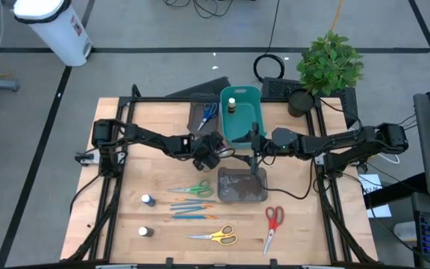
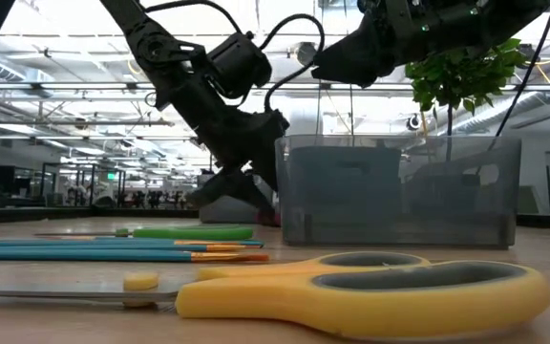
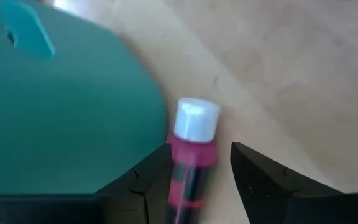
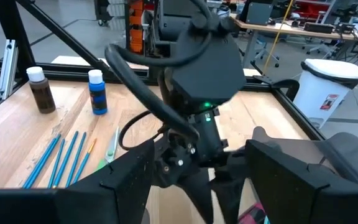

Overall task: Pick & Place Paint Supplies
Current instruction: Put the pink paint bottle into the green bin

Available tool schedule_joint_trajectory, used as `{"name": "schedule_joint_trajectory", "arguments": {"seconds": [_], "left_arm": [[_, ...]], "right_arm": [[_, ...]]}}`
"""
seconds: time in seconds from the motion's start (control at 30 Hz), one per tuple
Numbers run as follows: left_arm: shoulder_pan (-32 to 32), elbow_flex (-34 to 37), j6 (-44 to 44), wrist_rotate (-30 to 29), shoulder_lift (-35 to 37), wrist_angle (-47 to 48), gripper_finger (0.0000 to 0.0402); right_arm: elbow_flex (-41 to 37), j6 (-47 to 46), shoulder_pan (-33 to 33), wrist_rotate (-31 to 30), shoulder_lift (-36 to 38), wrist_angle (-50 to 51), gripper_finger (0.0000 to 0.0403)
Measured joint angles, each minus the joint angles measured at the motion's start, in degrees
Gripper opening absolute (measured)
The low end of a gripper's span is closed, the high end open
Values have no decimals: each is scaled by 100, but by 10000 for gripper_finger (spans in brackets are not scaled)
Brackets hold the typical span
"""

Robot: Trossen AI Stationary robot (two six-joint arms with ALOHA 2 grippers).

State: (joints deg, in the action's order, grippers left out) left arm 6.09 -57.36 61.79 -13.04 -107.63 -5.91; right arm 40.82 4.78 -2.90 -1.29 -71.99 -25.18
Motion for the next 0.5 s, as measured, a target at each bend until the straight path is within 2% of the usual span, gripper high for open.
{"name": "schedule_joint_trajectory", "arguments": {"seconds": [0.07, 0.17, 0.5], "left_arm": [[-11, 2, -47, -213, -2, -186, 173], [41, 0, -87, -228, 2, -250, 173], [469, 0, -303, 629, 2, -142, 173]], "right_arm": [[0, 3, 0, 1, 0, 0, 242], [0, 27, 0, 1, 0, 9, 242], [0, 42, 0, 4, 0, 20, 242]]}}
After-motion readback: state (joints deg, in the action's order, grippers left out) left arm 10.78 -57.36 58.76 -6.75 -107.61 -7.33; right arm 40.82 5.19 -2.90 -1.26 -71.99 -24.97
